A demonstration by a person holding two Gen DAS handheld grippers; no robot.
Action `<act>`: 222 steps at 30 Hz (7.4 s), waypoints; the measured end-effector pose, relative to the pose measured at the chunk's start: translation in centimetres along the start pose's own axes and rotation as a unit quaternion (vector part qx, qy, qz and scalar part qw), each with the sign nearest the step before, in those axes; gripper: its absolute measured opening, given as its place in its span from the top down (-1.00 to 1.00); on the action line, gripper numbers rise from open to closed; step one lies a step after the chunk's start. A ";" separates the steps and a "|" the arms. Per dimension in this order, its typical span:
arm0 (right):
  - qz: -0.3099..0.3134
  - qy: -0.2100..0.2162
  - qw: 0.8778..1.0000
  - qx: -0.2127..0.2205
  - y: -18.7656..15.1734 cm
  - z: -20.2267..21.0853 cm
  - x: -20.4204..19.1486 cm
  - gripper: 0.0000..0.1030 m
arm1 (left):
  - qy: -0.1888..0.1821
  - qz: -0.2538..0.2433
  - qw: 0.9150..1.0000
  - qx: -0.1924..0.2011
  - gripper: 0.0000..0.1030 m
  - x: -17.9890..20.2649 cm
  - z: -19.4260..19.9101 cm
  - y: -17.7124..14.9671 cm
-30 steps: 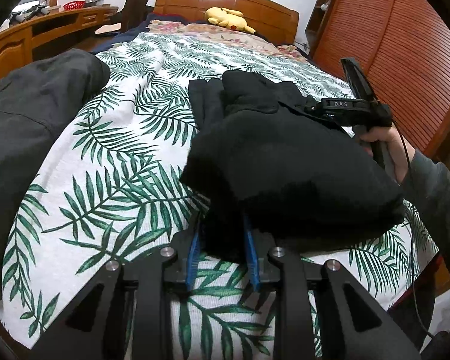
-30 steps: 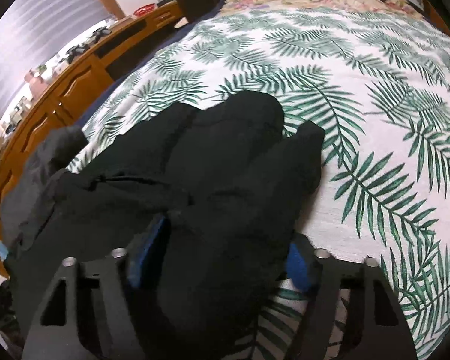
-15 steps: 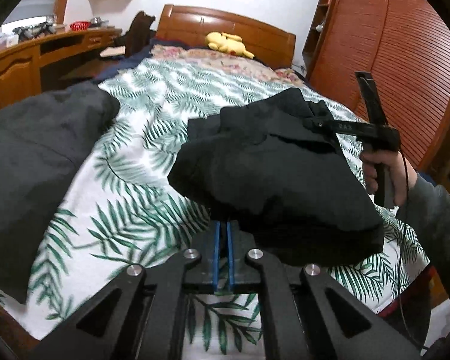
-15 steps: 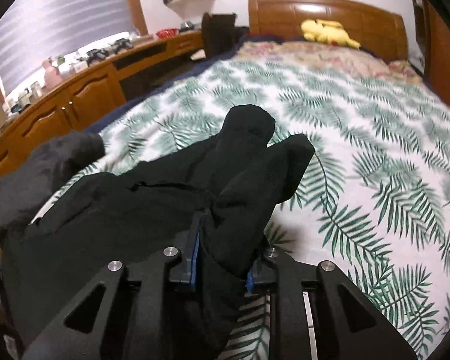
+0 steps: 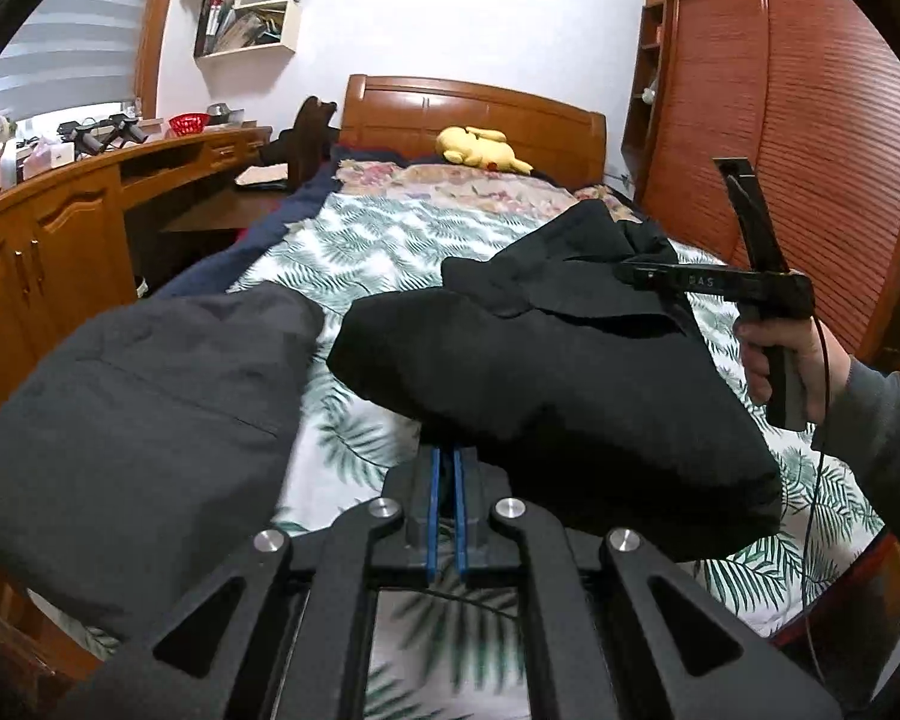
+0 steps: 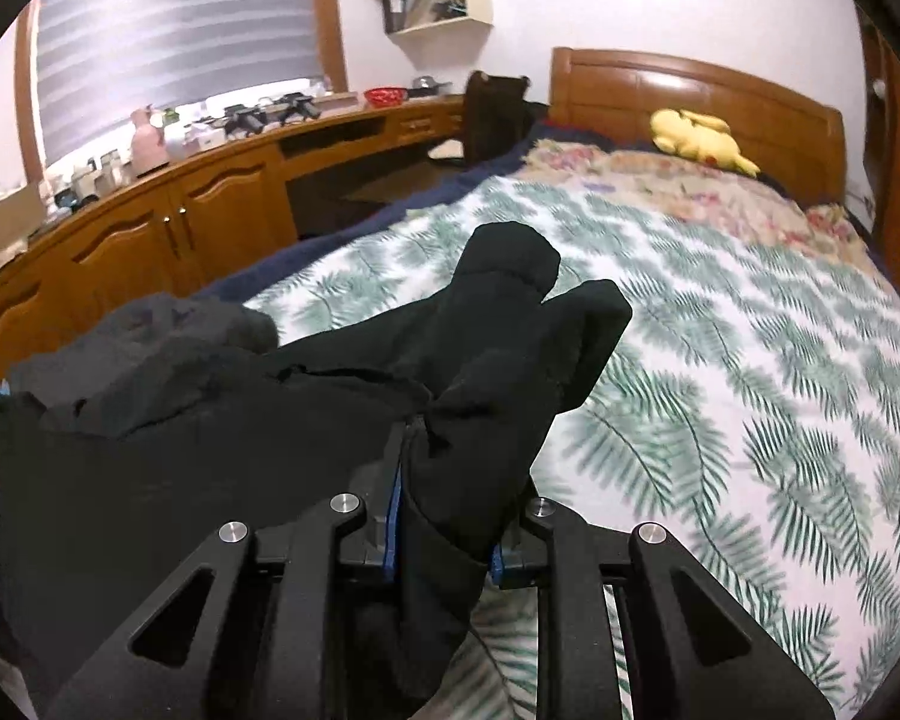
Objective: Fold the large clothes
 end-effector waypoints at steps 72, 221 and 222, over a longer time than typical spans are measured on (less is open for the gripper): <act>0.161 0.177 0.969 -0.068 -1.7 -5.8 -30.9 -0.19 | 0.210 0.062 0.974 -0.060 0.86 -23.1 4.4 -0.4; -0.104 -0.180 0.962 0.178 -14.6 36.8 1.5 -0.99 | -0.003 -0.066 0.995 0.073 0.69 25.9 8.6 4.5; -0.104 -0.181 0.962 0.178 -14.6 36.9 1.6 -0.99 | -0.003 -0.066 0.995 0.073 0.69 25.9 8.6 4.5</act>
Point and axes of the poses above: each gripper's, at about its wrist camera, not at the fingertips, and z roughly against the way its jaws point, x to its right, y to its top, the point moved 2 cm from there along -z, roughly the way its jaws point, and after that the axes turned 3 degrees about -y, right-handed, at the moved point
